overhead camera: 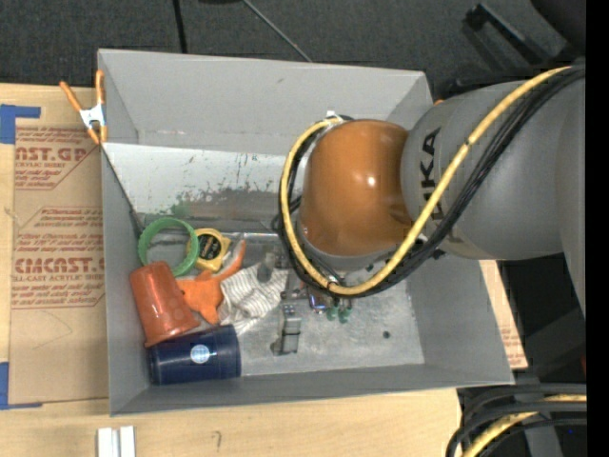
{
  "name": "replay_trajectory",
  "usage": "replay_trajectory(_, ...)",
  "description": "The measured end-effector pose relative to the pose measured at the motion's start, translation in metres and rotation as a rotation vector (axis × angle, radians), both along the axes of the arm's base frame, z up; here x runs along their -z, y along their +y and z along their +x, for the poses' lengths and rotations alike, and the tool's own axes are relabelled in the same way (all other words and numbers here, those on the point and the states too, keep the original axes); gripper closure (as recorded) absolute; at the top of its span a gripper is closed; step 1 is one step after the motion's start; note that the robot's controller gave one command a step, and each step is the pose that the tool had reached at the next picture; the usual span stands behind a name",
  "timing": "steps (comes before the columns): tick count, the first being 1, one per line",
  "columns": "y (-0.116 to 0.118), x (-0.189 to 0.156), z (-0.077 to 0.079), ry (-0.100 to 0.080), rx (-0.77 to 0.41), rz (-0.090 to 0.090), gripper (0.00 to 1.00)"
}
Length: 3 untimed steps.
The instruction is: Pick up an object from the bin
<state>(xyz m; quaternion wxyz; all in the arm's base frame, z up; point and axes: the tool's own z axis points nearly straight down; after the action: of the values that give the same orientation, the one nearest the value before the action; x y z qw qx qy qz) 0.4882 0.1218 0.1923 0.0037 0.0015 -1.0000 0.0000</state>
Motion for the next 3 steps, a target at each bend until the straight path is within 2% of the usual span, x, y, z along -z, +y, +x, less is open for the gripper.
replay_trajectory(1, -0.001, -0.004, 0.002, -0.008, 0.002, 0.001, 0.0)
replay_trajectory(2, 0.003, 0.045, 0.017, -0.016, -0.01, 0.003, 0.0)
replay_trajectory(3, -0.013, 0.115, 0.034, -0.008, -0.022, 0.001, 1.0)
